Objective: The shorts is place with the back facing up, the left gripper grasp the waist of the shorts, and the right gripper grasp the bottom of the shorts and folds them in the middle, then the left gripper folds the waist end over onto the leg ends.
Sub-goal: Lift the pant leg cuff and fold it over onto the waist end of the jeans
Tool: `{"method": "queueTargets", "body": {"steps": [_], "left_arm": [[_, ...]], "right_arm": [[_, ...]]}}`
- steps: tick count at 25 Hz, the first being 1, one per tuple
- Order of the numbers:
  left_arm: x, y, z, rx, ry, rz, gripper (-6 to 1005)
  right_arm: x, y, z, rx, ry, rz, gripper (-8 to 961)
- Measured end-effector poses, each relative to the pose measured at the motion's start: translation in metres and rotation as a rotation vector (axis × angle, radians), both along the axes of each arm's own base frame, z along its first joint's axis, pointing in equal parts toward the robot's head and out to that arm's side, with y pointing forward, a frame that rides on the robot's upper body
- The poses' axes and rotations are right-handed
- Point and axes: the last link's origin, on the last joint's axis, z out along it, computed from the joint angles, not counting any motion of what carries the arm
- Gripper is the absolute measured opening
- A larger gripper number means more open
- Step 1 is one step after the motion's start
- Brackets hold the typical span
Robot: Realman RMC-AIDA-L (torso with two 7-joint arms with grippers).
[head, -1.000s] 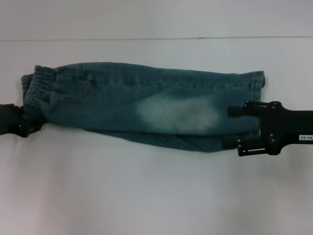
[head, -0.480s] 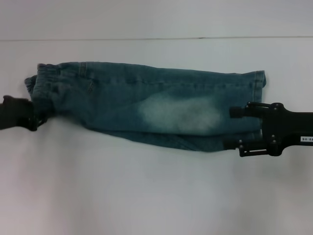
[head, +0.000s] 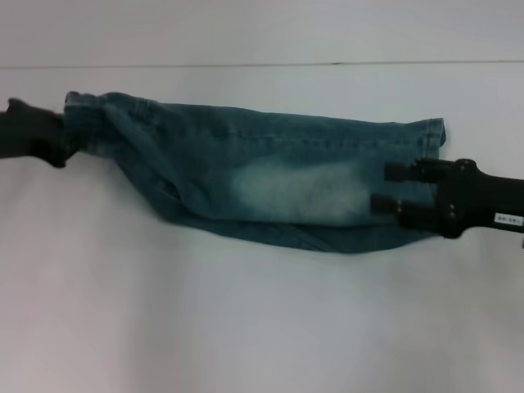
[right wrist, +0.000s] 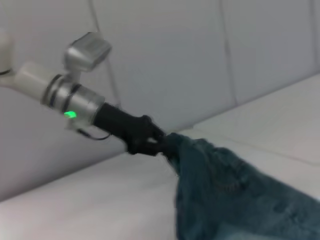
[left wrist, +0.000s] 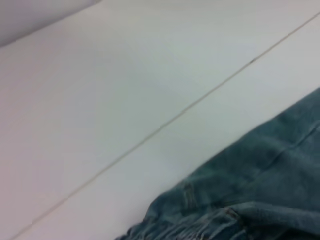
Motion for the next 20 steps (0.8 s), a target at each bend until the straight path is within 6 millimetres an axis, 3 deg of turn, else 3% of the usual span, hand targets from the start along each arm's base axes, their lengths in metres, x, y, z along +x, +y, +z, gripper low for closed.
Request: {"method": "queueTargets", "body": {"steps": [8,9,12,20], "left_arm": [[0.045,0.009,0.015,0.001,0.006,-0.083,129],[0.059,0.012,0.019,0.0,-0.001,-0.105,122],[0.073,0.014,0.022,-0.004,-0.008,-0.125,119],[0.132,0.016,0.027,-0.063,-0.045,-0.21,115]], "right_arm": [[0.003,0.026,-0.041,0.17,0.016,-0.062,577],[0.003,0.03,-0.049,0.188,0.003,-0.064,541],[0.002,0.037,-0.066,0.23,-0.046,-0.07,409],[-0.012,0.052,-0.111,0.286,-0.208,-0.023,65]]}}
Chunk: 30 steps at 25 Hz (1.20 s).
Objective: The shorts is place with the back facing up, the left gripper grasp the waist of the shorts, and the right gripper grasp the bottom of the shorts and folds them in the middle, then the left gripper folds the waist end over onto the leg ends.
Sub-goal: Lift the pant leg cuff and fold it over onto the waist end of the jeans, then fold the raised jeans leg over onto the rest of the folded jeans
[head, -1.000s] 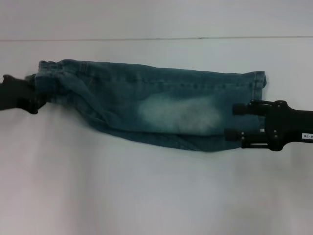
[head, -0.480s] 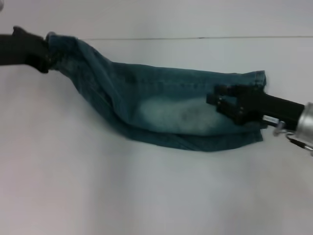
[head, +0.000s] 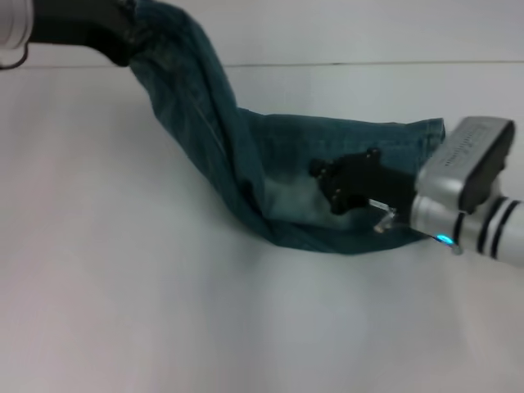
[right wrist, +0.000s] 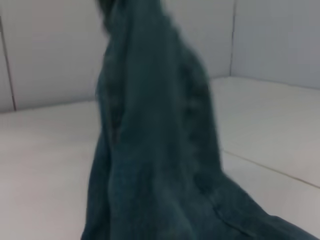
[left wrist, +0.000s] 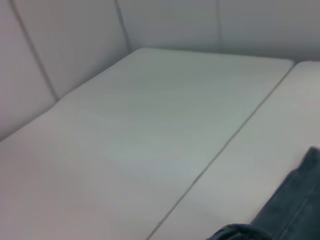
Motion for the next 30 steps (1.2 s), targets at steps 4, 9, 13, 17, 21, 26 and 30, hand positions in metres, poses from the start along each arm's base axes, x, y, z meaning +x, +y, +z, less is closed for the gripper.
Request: {"method": "queueTargets", "body": {"steps": [4,9,13,17,21,26,30], "left_arm": [[0.027,-0.003,-0.003,-0.036,0.0,-0.037,114],[0.054,-0.011,-0.015,-0.094,0.023,-0.079,112],[0.07,-0.015,-0.021,-0.115,0.024,-0.093,110],[0.079,-0.016,-0.026,-0.14,0.025,-0.1,110],[0.083,-0.016,-0.035,-0.163,0.037,-0.112,109],[0.085,-0.014,-0.05,-0.185,0.051,-0.124,107],[0.086,-0.013,-0.066,-0.206,0.07,-0.138,106]], "right_arm": [[-0.012,0.004,-0.016,-0.002,-0.054,0.02,15],[-0.03,0.009,-0.029,-0.012,-0.1,0.065,-1],[-0.045,0.013,-0.04,-0.045,-0.143,0.103,-1],[-0.059,0.009,-0.051,-0.11,-0.179,0.16,-2],[-0.061,0.003,-0.057,-0.16,-0.195,0.186,-2],[-0.038,-0.006,-0.032,-0.117,-0.073,0.176,-2],[0.004,-0.016,0.024,-0.014,0.055,0.129,-1]]}}
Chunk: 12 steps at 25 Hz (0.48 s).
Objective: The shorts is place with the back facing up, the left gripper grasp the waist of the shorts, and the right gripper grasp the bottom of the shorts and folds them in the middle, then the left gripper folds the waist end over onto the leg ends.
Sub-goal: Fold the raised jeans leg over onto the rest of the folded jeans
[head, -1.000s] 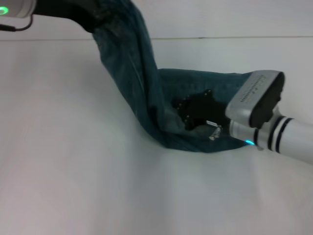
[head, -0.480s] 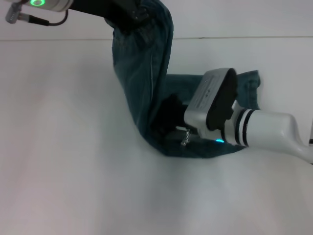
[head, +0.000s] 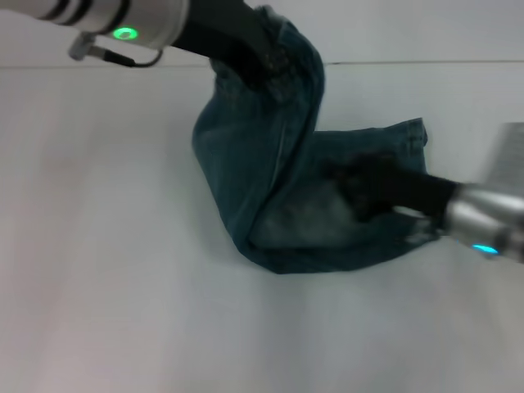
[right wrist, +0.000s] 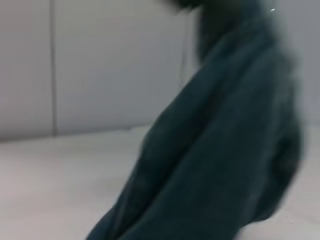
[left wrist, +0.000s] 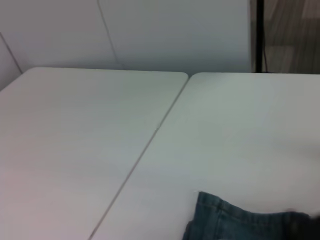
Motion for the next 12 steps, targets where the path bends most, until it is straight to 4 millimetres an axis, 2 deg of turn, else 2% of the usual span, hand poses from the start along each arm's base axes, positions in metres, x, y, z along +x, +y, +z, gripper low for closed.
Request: {"method": "queueTargets", "body": {"steps": [3,7,12], "left_arm": [[0.006,-0.001,-0.014,-0.019,0.02,-0.028,105],[0.021,-0.006,-0.044,-0.045,0.022,-0.068,151],[0.039,-0.015,-0.089,-0.05,0.01,-0.145,210]], "right_arm": [[0.031,-0.023,0.041,0.064,0.068,-0.034,2],[0.062,-0.06,0.08,0.11,0.133,-0.091,6],[0.079,-0.089,0.095,0.121,0.185,-0.147,11]]}}
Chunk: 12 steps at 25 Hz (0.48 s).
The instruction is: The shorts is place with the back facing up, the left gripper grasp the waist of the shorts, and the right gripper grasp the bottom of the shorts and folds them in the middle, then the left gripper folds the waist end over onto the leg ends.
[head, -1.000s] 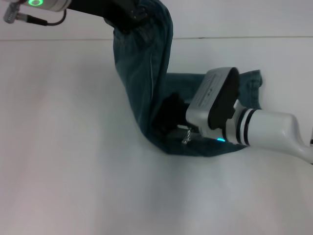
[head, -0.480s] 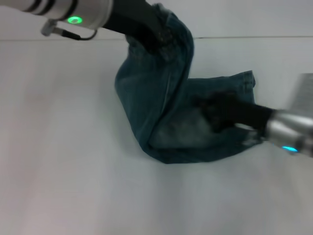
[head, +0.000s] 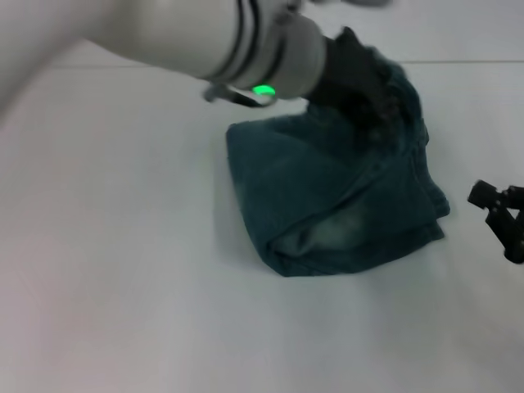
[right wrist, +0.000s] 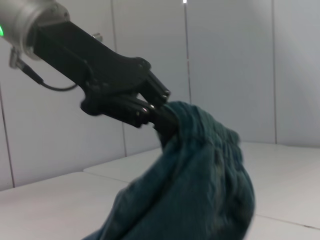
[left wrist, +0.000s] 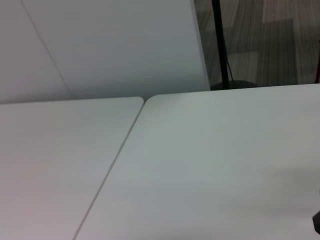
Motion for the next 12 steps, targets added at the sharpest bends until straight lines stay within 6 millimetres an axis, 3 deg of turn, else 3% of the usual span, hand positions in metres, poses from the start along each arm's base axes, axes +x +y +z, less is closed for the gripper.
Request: {"method": "queueTargets", "body": {"steps": [1,7,12], "left_arm": [[0.002,-0.002,-0.013,0.005,0.006,-0.02,221],[0.001,-0.009,-0.032,-0.018,0.045,-0.054,291],[-0.009,-0.004,-0.016,0.004,-0.027,0.001,479]], "right_arm": [[0.001,-0.003,0.0,-0.002,0.006,-0.006,12],[0.004,-0.009,0.0,-0.019,0.023,-0.024,18],[0.001,-0.006,0.007,-0.033,0.03,-0.004,22]]}}
